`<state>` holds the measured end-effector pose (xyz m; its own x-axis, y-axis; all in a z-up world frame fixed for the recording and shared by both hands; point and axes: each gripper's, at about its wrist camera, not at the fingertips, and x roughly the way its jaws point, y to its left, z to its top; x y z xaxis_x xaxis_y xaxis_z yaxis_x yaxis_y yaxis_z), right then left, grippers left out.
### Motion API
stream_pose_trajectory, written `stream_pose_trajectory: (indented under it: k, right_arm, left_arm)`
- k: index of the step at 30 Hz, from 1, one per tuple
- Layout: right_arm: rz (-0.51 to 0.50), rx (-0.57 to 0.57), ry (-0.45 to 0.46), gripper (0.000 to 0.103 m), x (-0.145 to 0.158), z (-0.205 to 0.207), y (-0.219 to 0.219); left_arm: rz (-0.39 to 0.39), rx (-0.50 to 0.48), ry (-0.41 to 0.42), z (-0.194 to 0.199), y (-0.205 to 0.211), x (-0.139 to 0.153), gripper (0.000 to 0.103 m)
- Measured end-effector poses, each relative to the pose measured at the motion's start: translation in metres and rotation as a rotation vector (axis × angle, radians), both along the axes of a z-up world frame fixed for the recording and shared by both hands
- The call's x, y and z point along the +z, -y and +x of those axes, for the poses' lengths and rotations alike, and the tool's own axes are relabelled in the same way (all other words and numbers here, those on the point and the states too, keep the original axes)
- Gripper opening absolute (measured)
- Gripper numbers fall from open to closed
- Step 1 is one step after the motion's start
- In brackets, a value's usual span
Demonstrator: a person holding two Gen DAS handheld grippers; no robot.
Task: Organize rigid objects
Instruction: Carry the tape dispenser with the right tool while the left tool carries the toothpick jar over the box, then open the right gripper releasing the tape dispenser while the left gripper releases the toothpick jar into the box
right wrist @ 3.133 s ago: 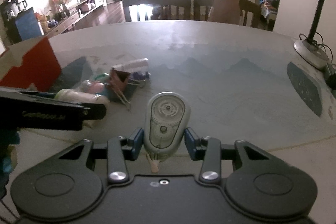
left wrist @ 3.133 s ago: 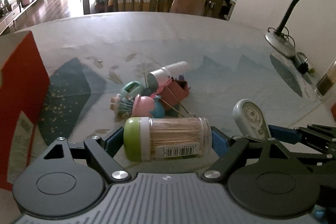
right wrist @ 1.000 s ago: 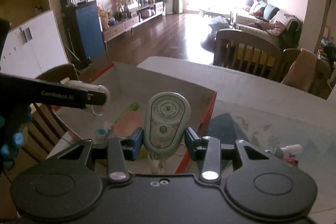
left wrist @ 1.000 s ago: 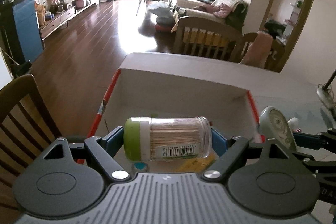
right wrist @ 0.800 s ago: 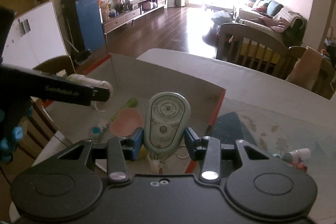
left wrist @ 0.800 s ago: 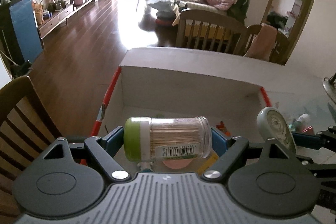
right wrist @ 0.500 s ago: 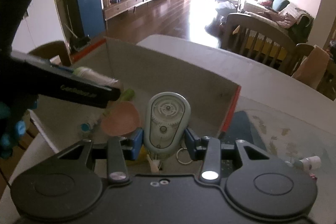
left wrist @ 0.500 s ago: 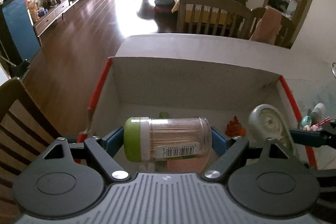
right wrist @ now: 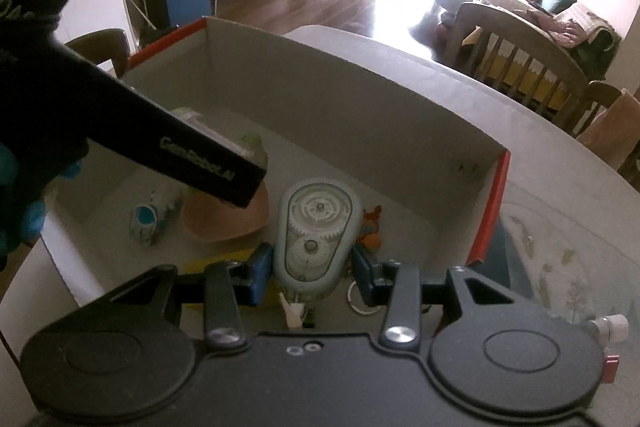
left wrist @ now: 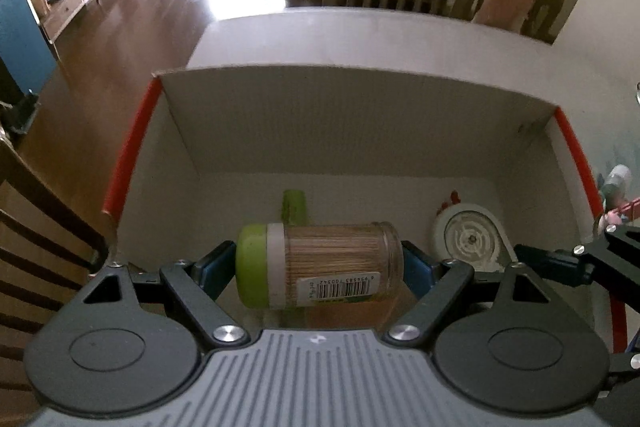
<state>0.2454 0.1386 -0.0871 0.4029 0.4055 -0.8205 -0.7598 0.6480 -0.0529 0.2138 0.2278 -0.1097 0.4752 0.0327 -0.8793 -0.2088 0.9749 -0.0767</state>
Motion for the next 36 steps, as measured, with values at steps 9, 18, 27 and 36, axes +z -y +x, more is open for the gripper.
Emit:
stream_pose_trajectory:
  k: [9, 18, 27, 36]
  right_arm:
    - [-0.003, 0.008, -0.013, 0.041, 0.003, -0.007, 0.001]
    - [0.028, 0.011, -0.022, 0.047, 0.016, -0.01, 0.009]
    - [0.068, 0.001, -0.019, 0.049, 0.032, -0.021, 0.024]
    - [0.103, -0.019, -0.001, 0.056, 0.047, -0.029, 0.034]
  left_arm:
    - [-0.012, -0.001, -0.073, 0.008, -0.001, -0.007, 0.086]
    - [-0.033, 0.023, -0.047, -0.005, -0.008, -0.001, 0.086]
    - [-0.02, 0.036, -0.025, -0.015, -0.006, 0.006, 0.087]
    - [-0.005, 0.029, 0.028, -0.03, 0.007, 0.026, 0.087]
